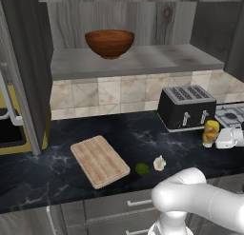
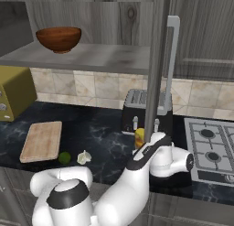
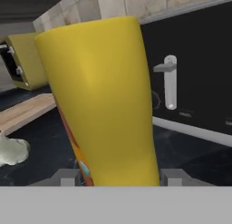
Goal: Open the cabinet. Place the bowl and condiment on the counter. Then place the lime and garlic on the cutting board.
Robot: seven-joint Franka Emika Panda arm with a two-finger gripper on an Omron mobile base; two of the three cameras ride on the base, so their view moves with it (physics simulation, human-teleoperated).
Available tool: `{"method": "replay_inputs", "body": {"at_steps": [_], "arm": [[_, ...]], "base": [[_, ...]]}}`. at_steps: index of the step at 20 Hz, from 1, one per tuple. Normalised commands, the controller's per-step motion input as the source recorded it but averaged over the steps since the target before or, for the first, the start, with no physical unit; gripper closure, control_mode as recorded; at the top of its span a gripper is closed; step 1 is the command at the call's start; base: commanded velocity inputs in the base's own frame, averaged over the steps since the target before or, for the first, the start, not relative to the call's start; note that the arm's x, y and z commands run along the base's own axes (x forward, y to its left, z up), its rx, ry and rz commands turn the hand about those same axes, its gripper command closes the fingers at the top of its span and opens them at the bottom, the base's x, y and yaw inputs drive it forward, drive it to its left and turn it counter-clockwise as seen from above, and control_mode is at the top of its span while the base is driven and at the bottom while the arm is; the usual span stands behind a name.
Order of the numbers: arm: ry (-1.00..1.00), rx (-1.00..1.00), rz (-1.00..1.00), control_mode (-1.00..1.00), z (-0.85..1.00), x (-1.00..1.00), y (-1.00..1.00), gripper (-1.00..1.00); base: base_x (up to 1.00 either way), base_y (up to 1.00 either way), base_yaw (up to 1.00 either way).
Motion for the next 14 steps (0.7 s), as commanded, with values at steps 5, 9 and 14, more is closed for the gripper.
{"method": "replay_inputs", "body": {"at_steps": [5,9,14], "arm": [[0.0,0.0,0.03,-1.0,-0.15,0.0,0.0,1.0],[0.0,0.0,0.04,-1.0,-0.16,0.0,-0.01,1.0],[0.0,0.0,0.04,-1.0,-0.19,0.0,0.0,1.0]], "base": [[0.0,0.0,0.0],[0.0,0.0,0.0],[0.0,0.0,0.0]]}}
